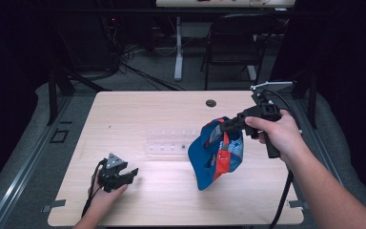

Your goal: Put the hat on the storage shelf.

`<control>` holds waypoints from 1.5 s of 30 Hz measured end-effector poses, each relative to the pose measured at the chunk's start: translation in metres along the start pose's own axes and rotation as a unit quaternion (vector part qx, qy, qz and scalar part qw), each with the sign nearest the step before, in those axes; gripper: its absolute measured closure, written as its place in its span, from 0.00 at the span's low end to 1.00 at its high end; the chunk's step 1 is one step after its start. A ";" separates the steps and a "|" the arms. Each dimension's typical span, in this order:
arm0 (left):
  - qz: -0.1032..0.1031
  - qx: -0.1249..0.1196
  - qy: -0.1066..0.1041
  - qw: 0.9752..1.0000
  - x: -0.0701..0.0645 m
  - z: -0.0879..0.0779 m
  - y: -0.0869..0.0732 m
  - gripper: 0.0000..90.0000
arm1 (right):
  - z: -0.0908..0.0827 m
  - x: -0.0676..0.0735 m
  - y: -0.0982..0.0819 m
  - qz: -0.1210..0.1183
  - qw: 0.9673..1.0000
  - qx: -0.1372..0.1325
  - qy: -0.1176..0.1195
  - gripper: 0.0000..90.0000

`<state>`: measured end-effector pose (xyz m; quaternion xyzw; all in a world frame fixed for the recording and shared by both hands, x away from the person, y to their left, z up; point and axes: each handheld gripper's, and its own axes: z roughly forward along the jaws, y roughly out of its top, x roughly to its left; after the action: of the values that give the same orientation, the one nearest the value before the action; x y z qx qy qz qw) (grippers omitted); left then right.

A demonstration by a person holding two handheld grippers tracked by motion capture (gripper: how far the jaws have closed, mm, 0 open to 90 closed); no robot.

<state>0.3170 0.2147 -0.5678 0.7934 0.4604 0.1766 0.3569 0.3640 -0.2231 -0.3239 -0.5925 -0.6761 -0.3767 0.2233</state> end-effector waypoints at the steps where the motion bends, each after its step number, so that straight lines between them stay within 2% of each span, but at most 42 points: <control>1: 0.002 0.001 0.000 1.000 0.000 0.000 0.000 0.52 | 0.000 0.001 0.001 -0.003 1.000 0.002 -0.001 0.87; 16: 0.000 -0.003 -0.003 1.000 -0.002 0.000 0.000 0.52 | 0.002 0.020 0.015 -0.014 1.000 -0.017 0.004 0.87; 23: 0.005 -0.003 -0.007 1.000 -0.004 0.000 0.000 0.52 | 0.004 0.028 0.022 -0.015 0.999 -0.027 0.011 0.87; 32: 0.010 -0.001 -0.017 1.000 -0.009 0.001 0.002 0.52 | 0.008 0.033 0.032 -0.016 0.999 -0.035 0.016 0.87; 36: 0.018 -0.001 -0.026 0.999 -0.017 0.002 0.004 0.52 | 0.008 0.035 0.037 -0.016 0.999 -0.043 0.018 0.87; 39: 0.025 -0.014 -0.035 0.999 -0.024 0.001 0.007 0.52 | 0.008 0.036 0.041 -0.016 0.998 -0.050 0.019 0.87; 42: 0.038 -0.027 -0.062 0.997 -0.039 -0.001 0.015 0.55 | 0.008 0.036 0.043 -0.015 0.998 -0.053 0.019 0.87; 45: 0.063 -0.050 -0.072 0.994 -0.059 -0.002 0.025 0.56 | 0.010 0.036 0.045 -0.014 0.998 -0.056 0.021 0.87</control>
<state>0.3004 0.1567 -0.5450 0.8127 0.3728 0.1644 0.4166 0.4014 -0.1921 -0.2920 -0.5862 -0.6575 -0.4295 0.1991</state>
